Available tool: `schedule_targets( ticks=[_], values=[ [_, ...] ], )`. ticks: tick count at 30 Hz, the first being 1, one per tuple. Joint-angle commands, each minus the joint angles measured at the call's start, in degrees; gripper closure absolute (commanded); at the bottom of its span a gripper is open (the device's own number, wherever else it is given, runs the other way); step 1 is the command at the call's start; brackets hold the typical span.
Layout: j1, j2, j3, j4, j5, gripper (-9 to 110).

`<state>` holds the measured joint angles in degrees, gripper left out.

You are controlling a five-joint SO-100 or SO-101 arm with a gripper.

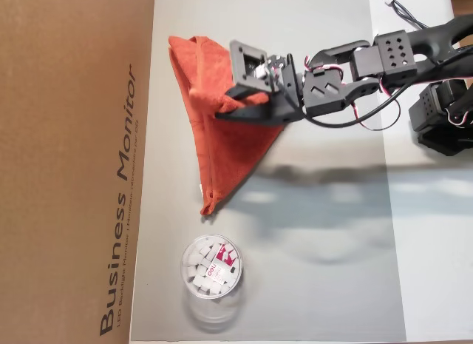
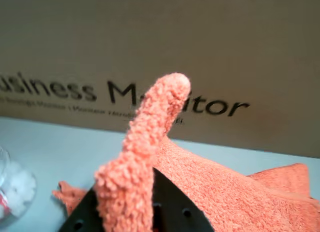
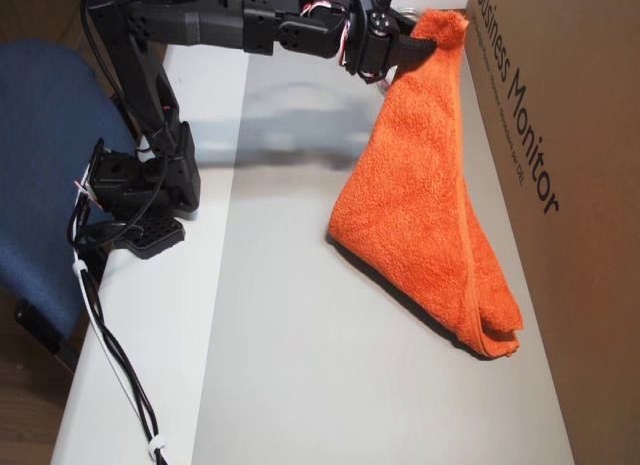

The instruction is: Fold the blanket.

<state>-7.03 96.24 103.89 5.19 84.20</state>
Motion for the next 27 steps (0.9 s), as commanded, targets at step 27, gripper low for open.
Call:
schedule_targets(
  ticks=[27],
  values=[
    [-8.1, -22.1, -3.3, -14.9, -11.4, 102]
  ],
)
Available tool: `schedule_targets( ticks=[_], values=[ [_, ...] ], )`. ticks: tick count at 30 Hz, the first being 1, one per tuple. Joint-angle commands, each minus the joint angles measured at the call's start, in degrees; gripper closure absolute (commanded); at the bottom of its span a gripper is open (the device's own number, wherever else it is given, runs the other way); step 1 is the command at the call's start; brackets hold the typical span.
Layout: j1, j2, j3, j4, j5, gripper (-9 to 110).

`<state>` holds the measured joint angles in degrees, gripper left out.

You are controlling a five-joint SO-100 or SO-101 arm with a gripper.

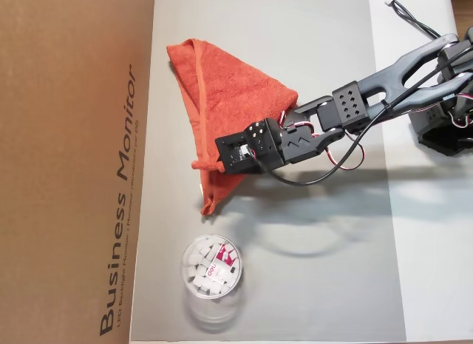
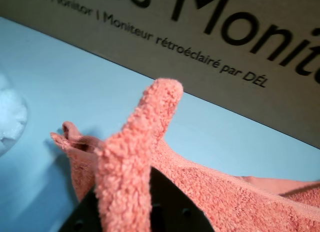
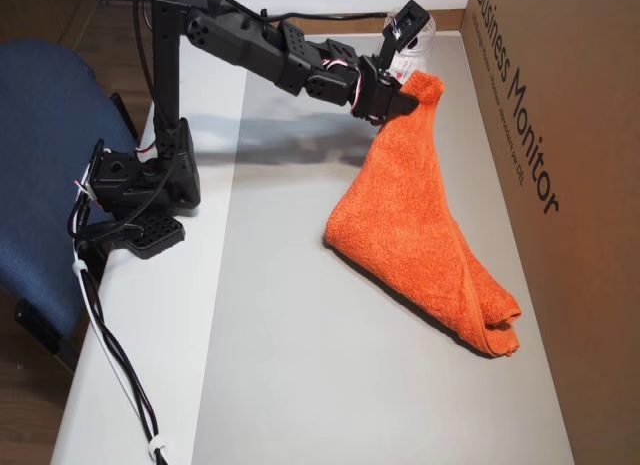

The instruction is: Fold the blanket.

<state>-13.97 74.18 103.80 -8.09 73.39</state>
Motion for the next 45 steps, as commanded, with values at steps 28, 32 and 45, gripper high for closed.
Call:
schedule_targets(
  ticks=[28, 32, 45],
  values=[
    [-5.0, -6.7, -7.1, -0.6, -20.6, 102],
    [-6.5, -7.6, -7.1, -0.5, -21.4, 102],
    [-7.6, -9.0, -7.1, -0.5, -21.9, 89]
  ],
)
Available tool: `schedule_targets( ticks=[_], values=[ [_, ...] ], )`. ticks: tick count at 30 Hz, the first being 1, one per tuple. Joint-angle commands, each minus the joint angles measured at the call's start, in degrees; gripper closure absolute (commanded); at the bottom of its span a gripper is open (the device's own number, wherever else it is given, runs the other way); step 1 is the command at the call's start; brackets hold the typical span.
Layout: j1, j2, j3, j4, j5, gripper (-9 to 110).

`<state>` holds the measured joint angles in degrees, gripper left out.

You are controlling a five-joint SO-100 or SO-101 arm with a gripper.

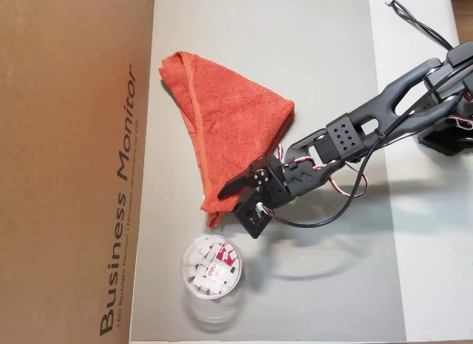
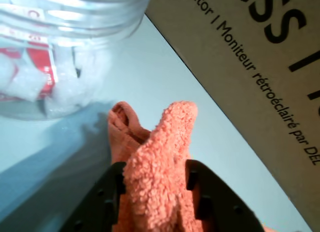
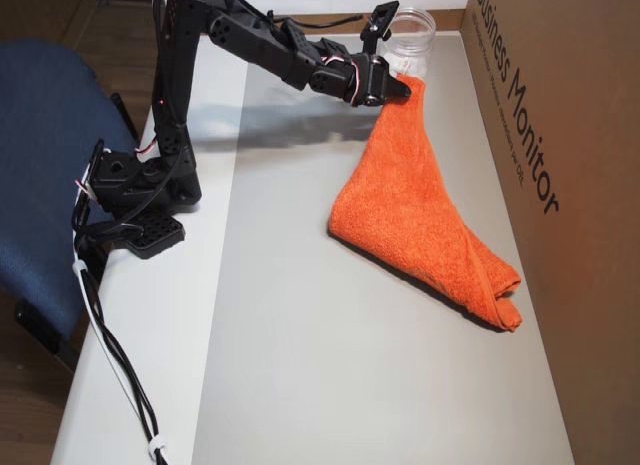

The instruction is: Fold the blanket.

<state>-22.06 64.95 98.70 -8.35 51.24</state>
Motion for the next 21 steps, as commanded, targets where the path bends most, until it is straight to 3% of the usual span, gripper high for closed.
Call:
schedule_targets(
  ticks=[1, 6, 13, 21],
  values=[
    [0.6, 0.3, -2.0, -0.3, 0.4, 89],
    [0.2, 0.8, -2.0, 0.0, 0.5, 89],
    [-0.9, 5.0, -0.3, 10.0, 1.0, 89],
    [-3.7, 9.9, 6.0, 11.3, 14.1, 89]
  ],
)
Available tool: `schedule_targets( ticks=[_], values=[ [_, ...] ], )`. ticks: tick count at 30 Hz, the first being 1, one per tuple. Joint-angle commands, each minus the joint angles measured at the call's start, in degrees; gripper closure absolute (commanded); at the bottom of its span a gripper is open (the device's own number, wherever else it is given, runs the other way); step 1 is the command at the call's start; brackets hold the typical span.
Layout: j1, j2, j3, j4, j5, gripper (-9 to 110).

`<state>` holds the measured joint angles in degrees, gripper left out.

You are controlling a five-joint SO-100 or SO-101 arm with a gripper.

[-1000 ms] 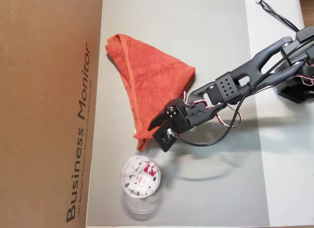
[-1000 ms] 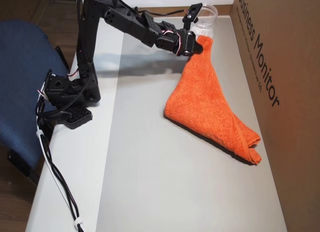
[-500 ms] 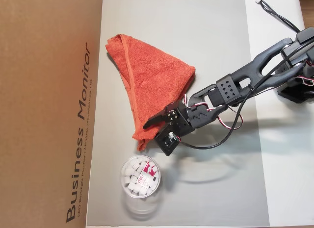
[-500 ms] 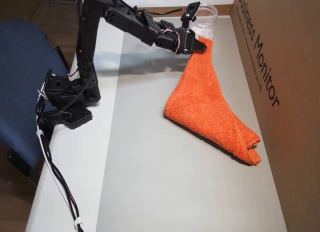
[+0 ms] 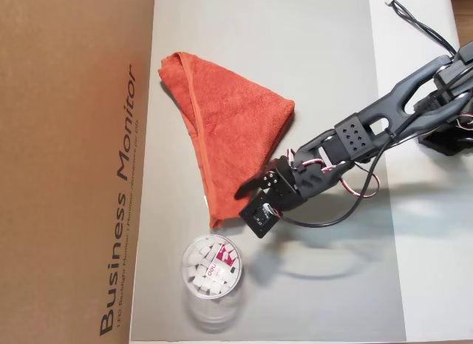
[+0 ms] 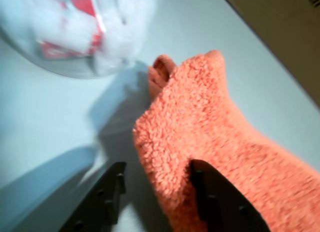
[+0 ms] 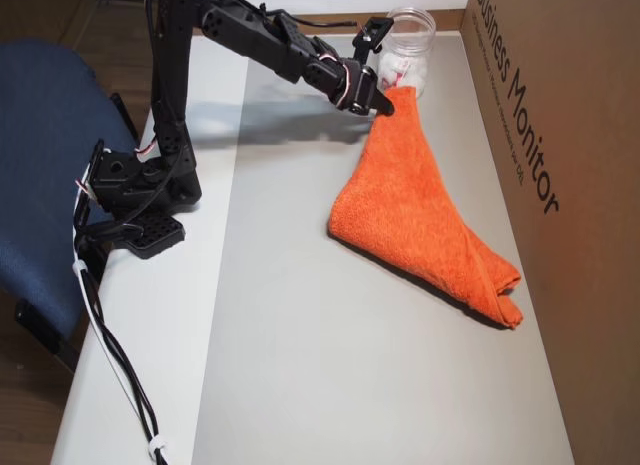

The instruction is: Fold the blanket.

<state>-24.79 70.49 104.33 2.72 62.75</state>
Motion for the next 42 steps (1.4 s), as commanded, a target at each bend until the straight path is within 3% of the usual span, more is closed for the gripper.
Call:
schedule_targets(
  ticks=[1, 20, 35, 42],
  values=[
    [-1.0, 4.9, 0.8, 0.4, 3.0, 89],
    [-0.8, 24.2, 16.7, 0.4, 3.3, 90],
    [9.8, 41.8, 28.7, 0.4, 3.3, 90],
    [15.8, 50.0, 34.0, 0.4, 3.3, 102]
  ],
)
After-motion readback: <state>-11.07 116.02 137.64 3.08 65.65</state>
